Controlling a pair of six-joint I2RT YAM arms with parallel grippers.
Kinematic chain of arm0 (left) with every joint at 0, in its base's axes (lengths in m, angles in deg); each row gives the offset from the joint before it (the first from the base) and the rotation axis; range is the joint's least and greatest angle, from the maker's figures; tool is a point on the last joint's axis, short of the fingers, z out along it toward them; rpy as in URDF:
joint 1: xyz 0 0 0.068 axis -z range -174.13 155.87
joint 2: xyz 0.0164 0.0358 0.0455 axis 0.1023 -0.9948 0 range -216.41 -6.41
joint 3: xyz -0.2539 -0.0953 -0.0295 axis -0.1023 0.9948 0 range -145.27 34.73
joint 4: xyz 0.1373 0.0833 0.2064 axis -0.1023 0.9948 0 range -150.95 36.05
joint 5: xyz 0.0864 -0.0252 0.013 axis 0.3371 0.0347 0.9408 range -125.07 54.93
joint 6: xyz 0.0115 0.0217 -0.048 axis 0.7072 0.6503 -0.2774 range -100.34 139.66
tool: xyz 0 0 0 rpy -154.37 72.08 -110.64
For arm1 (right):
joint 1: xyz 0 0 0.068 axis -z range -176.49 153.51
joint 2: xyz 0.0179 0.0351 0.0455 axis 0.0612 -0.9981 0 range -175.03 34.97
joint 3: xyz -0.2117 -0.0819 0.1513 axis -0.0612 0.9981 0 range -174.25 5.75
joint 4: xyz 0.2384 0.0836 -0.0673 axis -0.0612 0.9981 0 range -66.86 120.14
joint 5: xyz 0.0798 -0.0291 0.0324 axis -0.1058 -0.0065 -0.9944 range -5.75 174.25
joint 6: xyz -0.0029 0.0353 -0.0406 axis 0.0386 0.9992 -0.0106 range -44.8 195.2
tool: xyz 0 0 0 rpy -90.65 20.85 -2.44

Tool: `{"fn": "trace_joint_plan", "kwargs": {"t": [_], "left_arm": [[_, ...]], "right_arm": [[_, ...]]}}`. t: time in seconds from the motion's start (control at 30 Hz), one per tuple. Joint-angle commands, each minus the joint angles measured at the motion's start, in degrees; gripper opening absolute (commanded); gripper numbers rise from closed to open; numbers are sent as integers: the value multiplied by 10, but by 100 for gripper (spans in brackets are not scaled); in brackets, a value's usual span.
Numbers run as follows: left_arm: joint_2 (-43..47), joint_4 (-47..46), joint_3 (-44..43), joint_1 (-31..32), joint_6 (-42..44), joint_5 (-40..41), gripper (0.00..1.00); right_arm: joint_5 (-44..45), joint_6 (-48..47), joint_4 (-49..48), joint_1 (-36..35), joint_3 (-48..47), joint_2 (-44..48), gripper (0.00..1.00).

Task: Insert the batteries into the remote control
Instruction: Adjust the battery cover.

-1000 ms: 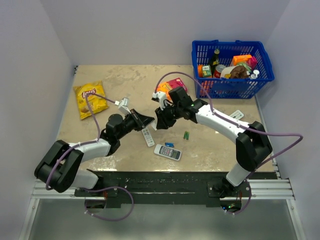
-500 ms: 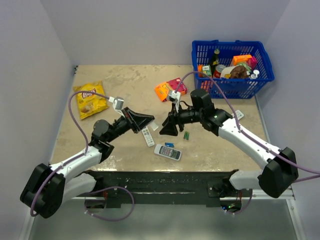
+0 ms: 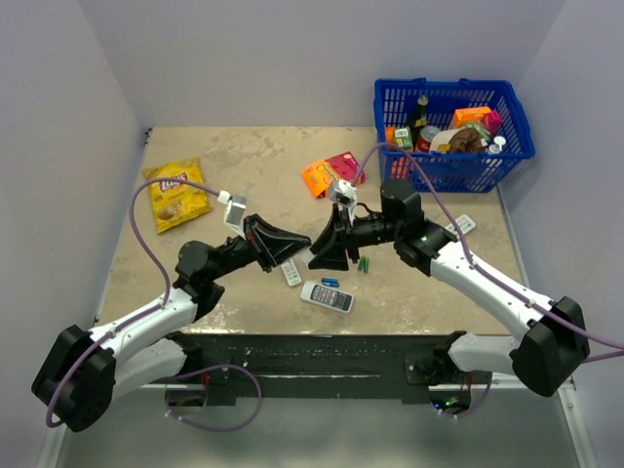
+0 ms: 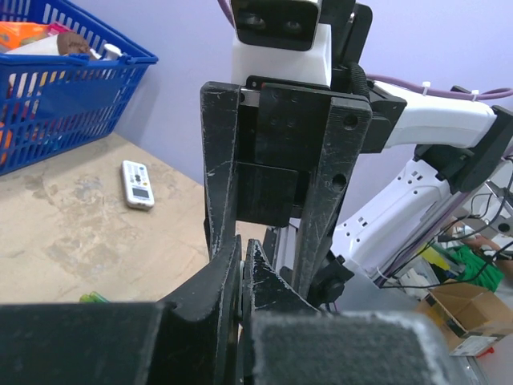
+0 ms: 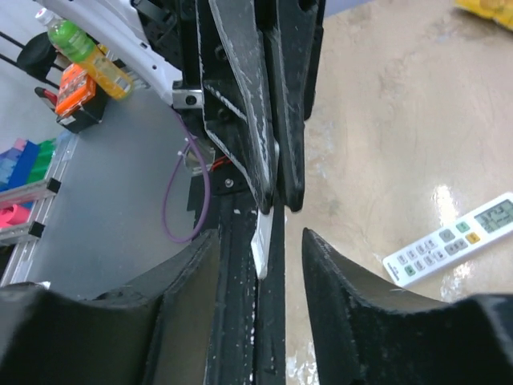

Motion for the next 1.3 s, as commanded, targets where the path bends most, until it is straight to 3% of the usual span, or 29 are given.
{"fn": "trace_joint_plan", "kwargs": {"t": [0.0, 0.2, 0.33, 0.4, 0.43, 0.53, 0.73, 0.9, 1.0, 1.13, 1.27], "left_arm": [[1, -7, -39, 21, 31, 21, 3], [5, 18, -47, 29, 42, 34, 3], [7, 28, -45, 29, 49, 49, 3], [8, 35, -44, 29, 51, 59, 13], [12, 43, -40, 30, 51, 79, 26], [33, 95, -44, 30, 46, 133, 51], [108, 261, -59, 32, 20, 275, 82], [133, 331, -72, 51, -16, 332, 84], [138, 355, -76, 77, -30, 388, 83], [105, 363, -97, 118, -35, 441, 83], [64, 368, -132, 164, -7, 504, 82]], "right_arm": [[-20, 13, -48, -8, -1, 16, 44], [-18, 1, -43, -16, -1, 17, 22], [-3, -40, -14, -19, -4, 22, 2], [13, -52, -2, -20, -4, 23, 0], [29, -65, 14, -21, -5, 23, 0], [78, -90, 36, -28, -4, 30, 0], [294, -123, 37, -84, 1, 55, 0], [508, -123, 3, -138, 18, 64, 0], [592, -121, -23, -161, 23, 64, 0], [678, -125, -34, -190, 24, 51, 0], [710, -129, -32, -203, 19, 35, 0]]}}
